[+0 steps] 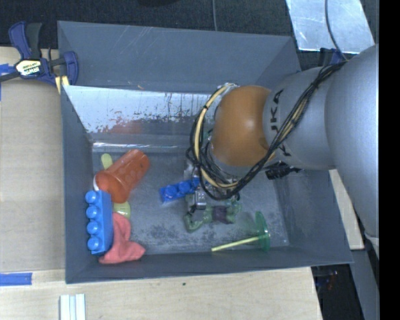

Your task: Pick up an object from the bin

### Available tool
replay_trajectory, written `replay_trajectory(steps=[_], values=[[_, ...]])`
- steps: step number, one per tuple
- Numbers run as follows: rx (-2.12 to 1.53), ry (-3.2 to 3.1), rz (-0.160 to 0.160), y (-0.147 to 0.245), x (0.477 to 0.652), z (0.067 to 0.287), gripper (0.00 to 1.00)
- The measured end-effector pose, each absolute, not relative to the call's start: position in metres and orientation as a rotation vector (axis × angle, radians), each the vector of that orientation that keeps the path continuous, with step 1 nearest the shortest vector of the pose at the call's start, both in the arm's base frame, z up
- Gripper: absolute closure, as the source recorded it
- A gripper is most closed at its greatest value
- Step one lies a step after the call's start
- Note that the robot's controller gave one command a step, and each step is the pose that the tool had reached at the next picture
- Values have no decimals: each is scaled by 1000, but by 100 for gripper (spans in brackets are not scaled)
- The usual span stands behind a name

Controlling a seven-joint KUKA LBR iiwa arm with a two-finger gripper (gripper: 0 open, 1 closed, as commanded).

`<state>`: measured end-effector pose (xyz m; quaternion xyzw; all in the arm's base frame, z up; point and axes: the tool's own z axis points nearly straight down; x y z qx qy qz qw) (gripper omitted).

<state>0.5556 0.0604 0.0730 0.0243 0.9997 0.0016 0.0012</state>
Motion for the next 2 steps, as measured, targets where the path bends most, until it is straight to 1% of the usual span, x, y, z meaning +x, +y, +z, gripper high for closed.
replay_trajectory(steps=[1, 2], values=[[-185, 3129, 5, 117, 561, 109, 100], [-185, 3129, 6, 117, 561, 109, 100]])
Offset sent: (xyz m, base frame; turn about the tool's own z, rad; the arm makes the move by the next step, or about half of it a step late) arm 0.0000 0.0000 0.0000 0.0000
